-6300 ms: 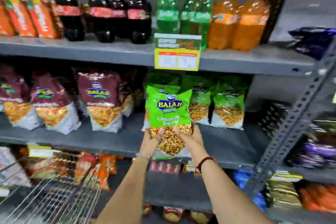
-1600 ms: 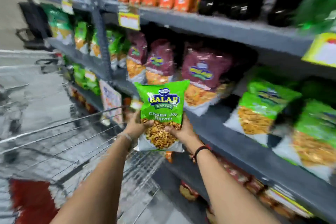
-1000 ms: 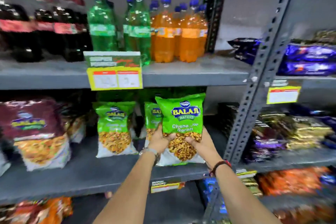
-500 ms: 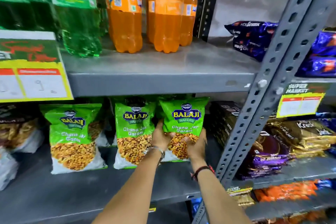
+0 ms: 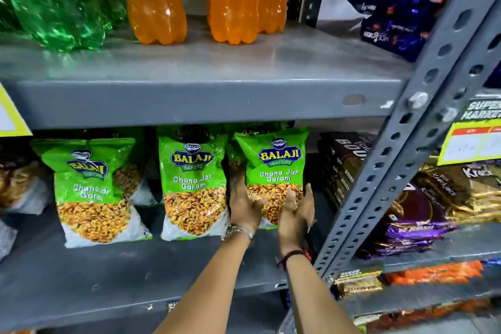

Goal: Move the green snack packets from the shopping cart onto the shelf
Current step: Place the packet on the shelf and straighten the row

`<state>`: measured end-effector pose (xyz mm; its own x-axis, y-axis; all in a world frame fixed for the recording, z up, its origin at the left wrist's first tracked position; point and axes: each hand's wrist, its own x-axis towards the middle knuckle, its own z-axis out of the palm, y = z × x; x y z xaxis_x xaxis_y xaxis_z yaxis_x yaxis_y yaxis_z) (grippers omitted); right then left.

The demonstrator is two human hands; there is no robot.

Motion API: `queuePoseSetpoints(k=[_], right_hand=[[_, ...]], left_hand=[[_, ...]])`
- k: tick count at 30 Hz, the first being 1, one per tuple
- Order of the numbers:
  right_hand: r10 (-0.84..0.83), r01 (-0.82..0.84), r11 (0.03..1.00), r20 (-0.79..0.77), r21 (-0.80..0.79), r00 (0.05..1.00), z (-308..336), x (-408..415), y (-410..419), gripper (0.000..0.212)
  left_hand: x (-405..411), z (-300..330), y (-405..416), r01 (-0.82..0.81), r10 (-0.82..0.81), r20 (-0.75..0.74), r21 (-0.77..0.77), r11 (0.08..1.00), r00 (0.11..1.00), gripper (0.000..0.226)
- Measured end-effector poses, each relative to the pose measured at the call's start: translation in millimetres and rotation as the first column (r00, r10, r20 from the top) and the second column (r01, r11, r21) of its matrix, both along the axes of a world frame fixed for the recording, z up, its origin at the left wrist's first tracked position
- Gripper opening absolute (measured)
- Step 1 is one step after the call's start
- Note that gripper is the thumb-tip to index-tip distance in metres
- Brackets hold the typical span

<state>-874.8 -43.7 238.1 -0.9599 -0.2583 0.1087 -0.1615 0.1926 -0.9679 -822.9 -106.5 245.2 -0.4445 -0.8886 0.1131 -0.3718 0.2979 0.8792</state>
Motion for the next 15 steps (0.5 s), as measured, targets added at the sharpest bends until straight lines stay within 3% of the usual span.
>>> queuePoseSetpoints(k=[2, 5, 8, 12, 15], right_hand=[[0.023, -0.025, 0.999, 0.062, 0.024, 0.998, -9, -3, 1, 0.075], [0.102, -0.111, 0.986, 0.078, 0.125, 0.992, -16, -9, 0, 0.053], [0.155, -0.158, 0.974, 0.035, 0.162, 0.987, -17, -4, 1, 0.062], [0.183, -0.18, 0.97, 0.001, 0.164, 0.983, -21, 3, -1, 0.051], [0.178, -0.17, 0.976, -0.052, 0.133, 0.983, -24, 5, -1, 0.078]], left_hand=[[1, -2, 4, 0.071, -0.071, 0.028, 0.019, 0.997, 0.997, 0.095], [1, -6, -2, 0.039, -0.04, 0.048, 0.022, 0.999, 0.998, 0.072], [4, -16, -7, 0.01, -0.011, 0.038, 0.047, 0.999, 0.999, 0.086], [7, -21, -15, -0.016, 0.016, 0.061, -0.003, 1.0, 0.998, 0.084], [11, -17, -11, -0.032, 0.033, 0.038, -0.013, 0.999, 0.999, 0.084]])
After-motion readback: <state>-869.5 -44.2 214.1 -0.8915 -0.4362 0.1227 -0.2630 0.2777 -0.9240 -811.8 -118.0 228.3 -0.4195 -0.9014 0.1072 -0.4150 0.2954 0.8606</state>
